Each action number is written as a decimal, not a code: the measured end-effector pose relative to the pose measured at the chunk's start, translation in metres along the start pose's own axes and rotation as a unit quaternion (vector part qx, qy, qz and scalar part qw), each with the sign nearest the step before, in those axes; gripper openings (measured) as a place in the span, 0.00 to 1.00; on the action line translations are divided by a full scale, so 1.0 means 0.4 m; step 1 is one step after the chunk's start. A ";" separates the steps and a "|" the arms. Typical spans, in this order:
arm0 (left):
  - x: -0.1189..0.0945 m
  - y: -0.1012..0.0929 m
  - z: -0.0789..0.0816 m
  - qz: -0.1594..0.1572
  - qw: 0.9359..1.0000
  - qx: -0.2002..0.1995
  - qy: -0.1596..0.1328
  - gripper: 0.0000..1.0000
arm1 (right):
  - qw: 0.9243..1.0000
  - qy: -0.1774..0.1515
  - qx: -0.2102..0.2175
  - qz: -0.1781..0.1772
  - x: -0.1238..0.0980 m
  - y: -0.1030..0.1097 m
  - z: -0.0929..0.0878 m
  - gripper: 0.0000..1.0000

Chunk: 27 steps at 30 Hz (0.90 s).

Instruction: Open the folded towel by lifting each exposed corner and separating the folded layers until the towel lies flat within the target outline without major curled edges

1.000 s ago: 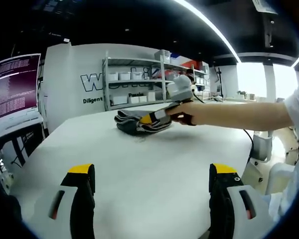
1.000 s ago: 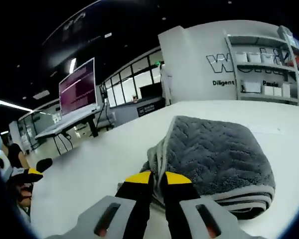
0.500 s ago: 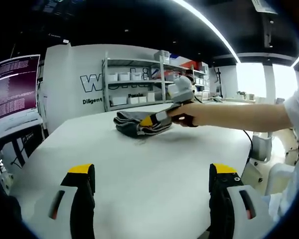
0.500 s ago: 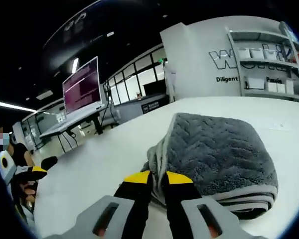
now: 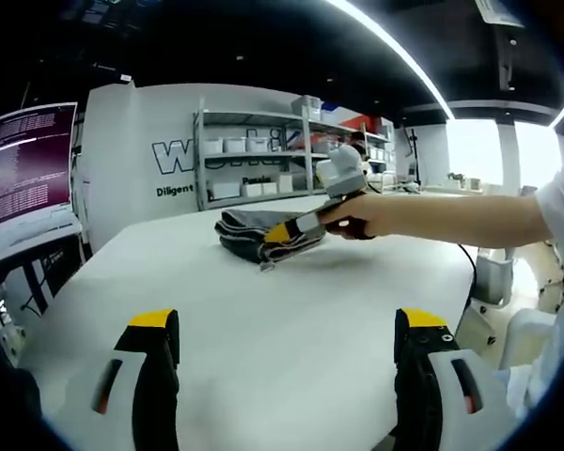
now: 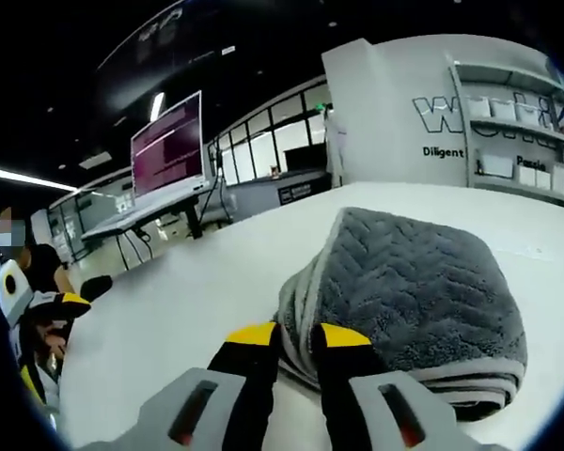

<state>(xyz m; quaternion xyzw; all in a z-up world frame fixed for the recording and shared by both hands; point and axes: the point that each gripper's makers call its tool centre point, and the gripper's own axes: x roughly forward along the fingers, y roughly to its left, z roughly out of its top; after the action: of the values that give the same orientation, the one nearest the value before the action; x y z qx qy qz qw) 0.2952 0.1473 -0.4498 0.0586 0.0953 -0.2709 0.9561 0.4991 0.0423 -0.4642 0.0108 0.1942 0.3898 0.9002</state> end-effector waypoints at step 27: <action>-0.005 -0.001 0.006 0.000 1.000 -0.002 -0.004 0.94 | 0.998 -0.058 0.031 -0.023 -0.032 -0.045 0.055 0.04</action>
<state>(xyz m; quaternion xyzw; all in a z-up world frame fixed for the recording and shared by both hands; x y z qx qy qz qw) 0.2934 0.1475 -0.4470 0.0556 0.0924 -0.2711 0.9565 0.5117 0.0237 -0.4426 0.0567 0.1540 0.3616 0.9178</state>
